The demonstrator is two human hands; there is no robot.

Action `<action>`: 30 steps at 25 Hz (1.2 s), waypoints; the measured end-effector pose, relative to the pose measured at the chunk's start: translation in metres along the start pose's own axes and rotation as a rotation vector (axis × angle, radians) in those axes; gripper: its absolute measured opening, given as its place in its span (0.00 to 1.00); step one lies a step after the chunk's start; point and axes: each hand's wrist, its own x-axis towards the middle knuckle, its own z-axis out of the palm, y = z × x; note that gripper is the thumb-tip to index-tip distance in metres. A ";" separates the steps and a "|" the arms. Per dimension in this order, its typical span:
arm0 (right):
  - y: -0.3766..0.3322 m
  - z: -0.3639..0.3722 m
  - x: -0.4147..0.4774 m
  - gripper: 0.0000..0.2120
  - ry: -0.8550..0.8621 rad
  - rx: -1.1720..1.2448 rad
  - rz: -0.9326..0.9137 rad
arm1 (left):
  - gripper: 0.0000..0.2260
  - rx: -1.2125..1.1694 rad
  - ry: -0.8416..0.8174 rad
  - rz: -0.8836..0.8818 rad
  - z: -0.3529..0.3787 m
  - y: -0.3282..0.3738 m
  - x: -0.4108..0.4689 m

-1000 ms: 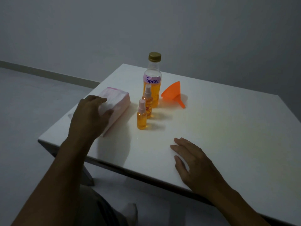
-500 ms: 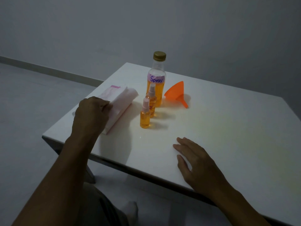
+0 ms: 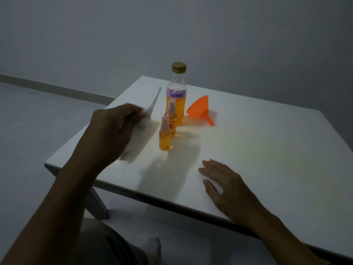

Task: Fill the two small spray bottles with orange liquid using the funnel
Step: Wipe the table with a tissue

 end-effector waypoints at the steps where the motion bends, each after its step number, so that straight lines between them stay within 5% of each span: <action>1: -0.004 -0.010 0.002 0.19 0.035 0.137 0.049 | 0.10 -0.081 -0.093 0.057 -0.002 0.016 0.001; 5: -0.010 -0.072 0.009 0.34 -0.021 0.852 0.211 | 0.08 -0.296 -0.526 0.211 0.021 0.063 0.002; 8: 0.005 -0.100 -0.003 0.42 -0.276 0.909 0.178 | 0.11 -0.478 -0.851 0.229 0.063 0.080 0.006; 11: 0.022 -0.114 -0.017 0.29 -0.332 0.940 0.280 | 0.12 -0.640 -1.049 0.137 0.098 0.089 0.014; 14: 0.036 -0.125 -0.024 0.13 -0.175 0.877 0.398 | 0.12 -0.756 -1.145 -0.019 0.125 0.094 0.024; 19: 0.069 -0.140 -0.035 0.18 0.074 0.740 0.698 | 0.12 -0.718 -0.945 -0.203 0.178 0.095 0.034; 24: 0.080 -0.149 -0.054 0.21 -0.083 0.288 0.874 | 0.13 -0.637 -0.541 -0.192 0.224 0.099 0.029; 27: 0.078 -0.145 -0.063 0.26 0.077 -0.173 0.650 | 0.14 -0.529 -0.359 -0.050 0.234 0.095 0.032; 30: 0.074 -0.124 -0.050 0.24 0.120 -0.176 0.175 | 0.12 -0.374 -0.233 0.060 0.226 0.083 0.033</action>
